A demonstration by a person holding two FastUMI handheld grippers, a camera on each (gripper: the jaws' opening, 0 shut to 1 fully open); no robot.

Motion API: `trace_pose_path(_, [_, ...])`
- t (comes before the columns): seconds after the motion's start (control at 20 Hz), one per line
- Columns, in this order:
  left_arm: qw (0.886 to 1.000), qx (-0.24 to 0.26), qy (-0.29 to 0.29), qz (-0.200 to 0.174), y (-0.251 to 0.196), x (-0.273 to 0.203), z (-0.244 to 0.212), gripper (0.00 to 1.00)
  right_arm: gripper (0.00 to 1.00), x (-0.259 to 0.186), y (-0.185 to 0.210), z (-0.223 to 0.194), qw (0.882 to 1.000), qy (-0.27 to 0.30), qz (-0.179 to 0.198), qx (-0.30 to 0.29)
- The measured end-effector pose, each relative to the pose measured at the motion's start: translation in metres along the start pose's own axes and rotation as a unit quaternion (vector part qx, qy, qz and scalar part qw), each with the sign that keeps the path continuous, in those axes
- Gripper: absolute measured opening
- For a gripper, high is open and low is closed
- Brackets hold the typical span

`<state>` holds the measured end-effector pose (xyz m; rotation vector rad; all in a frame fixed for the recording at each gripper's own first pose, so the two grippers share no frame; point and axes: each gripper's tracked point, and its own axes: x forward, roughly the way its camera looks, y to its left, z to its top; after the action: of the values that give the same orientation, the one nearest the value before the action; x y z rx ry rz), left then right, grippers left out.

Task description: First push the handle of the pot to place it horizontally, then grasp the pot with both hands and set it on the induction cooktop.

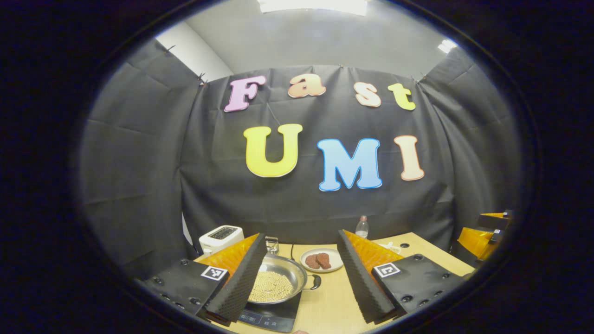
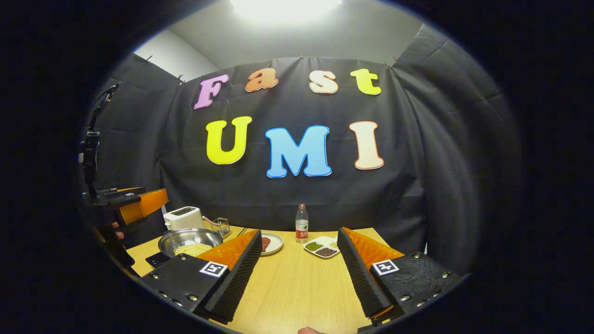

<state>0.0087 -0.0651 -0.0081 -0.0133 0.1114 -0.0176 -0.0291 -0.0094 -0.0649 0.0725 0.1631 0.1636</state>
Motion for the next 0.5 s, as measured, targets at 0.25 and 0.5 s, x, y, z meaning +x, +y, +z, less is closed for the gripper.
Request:
trace_pose_path(0.25, [1.0, -0.004, -0.011, -0.016, -0.003, -0.028, 0.011, 1.0, 0.98, -0.022, 0.0, 0.022, 1.0, -0.021, -0.001, -0.005])
trace_pose_path(0.5, [0.999, -0.001, -0.029, -0.026, 0.015, -0.054, 0.022, 1.0, 0.98, -0.041, 0.01, 0.046, 0.999, -0.051, -0.013, -0.01])
